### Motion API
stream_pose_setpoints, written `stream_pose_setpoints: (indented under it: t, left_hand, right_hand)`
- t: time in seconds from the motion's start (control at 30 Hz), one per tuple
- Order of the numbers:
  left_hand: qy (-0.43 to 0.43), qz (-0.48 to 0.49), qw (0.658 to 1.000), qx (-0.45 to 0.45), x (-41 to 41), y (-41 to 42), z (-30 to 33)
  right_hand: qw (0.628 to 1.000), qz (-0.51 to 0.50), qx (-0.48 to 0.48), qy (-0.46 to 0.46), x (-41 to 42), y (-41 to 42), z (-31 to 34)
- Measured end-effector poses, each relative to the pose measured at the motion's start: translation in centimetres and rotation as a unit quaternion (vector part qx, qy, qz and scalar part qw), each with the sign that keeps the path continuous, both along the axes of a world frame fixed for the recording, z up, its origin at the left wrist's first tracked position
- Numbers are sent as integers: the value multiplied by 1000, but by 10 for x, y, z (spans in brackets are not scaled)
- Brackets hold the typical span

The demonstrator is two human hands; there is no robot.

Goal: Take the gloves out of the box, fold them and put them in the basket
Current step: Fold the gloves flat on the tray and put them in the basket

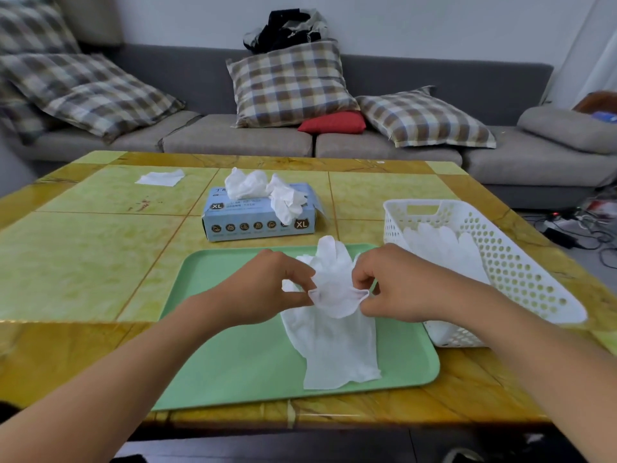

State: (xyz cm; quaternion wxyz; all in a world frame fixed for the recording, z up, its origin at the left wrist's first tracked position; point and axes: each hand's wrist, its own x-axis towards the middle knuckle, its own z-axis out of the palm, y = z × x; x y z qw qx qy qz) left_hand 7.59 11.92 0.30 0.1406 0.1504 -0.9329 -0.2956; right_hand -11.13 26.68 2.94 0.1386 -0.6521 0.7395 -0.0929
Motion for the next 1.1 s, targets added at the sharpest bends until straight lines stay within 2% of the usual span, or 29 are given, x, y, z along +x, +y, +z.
stream_pose_setpoints:
  t: [0.1,0.3,0.47,0.6,0.73,0.83,1.1]
  left_hand:
    - [-32,-24,999,-12,2,-1,3]
    - [-157,-56,984,-58,5,12,-6]
    - [-189,-49,979,-64,8,8,-15]
    - [-216,-82,968,-97,9,8,-12]
    - [-243,-138,957,-70,11,14,-9]
    - [-262,-137,954,-43,9,19,-9]
    - [-210,-163,964,30,-5,38,-26]
  right_hand:
    - [1000,3,13,5,0,2,8]
    - [989,36,141,30,2,3,-12]
    - [986,28,154,56,10,0,-19]
    - [978,30,199,60,19,5,-5]
    - [981,62,181,41,29,12,5]
    - [976,89,197,41,35,9,-2]
    - [970,95,221,39,29,6,-11]
